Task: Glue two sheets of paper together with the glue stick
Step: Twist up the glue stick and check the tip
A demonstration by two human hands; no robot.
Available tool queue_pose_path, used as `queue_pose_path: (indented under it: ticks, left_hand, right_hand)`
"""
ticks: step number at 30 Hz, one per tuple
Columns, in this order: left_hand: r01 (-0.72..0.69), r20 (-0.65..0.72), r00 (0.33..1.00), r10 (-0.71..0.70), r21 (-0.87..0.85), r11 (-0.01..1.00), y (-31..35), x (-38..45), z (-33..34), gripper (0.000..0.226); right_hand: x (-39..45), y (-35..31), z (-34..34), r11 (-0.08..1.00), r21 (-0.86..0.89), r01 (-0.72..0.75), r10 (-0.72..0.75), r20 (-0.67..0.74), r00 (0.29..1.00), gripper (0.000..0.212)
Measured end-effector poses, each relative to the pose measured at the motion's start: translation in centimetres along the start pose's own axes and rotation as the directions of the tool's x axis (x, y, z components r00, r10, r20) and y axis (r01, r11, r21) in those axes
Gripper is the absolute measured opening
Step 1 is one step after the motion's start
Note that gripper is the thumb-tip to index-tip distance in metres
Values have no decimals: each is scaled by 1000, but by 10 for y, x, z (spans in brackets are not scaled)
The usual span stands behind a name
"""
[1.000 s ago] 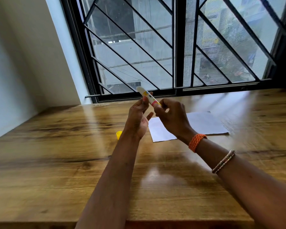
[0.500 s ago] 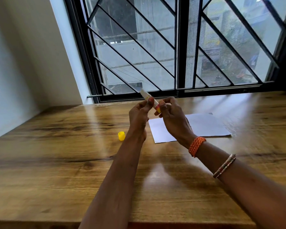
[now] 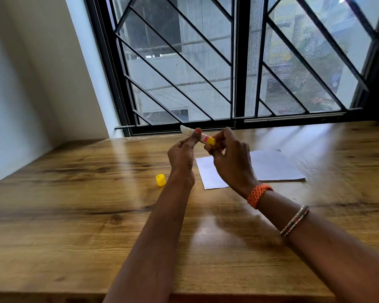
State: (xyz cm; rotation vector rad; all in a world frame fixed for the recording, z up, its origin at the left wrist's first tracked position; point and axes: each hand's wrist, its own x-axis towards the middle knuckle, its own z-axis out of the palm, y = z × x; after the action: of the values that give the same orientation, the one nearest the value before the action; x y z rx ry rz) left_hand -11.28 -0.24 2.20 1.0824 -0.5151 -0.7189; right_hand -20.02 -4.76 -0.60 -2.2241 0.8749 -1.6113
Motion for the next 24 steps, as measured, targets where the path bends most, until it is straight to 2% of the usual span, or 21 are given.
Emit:
queue_pose_path:
  ticks: [5,9,11,13,16,18,21,24]
  left_hand:
    - [-23,99,995,20,30,999,0,3,-2,4]
    - [-57,181,983,44,70,996,2,-1,-4,28]
    - [-67,214,976,49,75,995,3,-3,-4,28]
    - [-68,244,969,47,78,995,4,-3,-5,24]
    - [-55,279,960,28,89,994,2,0,-5,13]
    - [-48,276,961,18,102,994,0,2,-4,8]
    - [-18,213,977,-4,102,995,-3,5,-4,7]
    - [-2,114,993,-11,113,994,-5,5,-4,12]
  right_hand:
    - [6,4,1,983,84,-163,157,74,985,7]
    - [8,2,-2,925,252,-284,246,172,954,31]
    - [9,-2,-4,852,378,-361,287,240,927,39]
    - [10,-6,-6,736,498,-458,344,308,887,44]
    - [11,-11,-7,620,559,-550,401,376,835,48]
    - [9,-12,-9,624,538,-567,412,391,823,52]
    - [5,-13,-11,720,401,-566,428,386,817,56]
    - [0,-13,-11,791,317,-524,412,357,838,44]
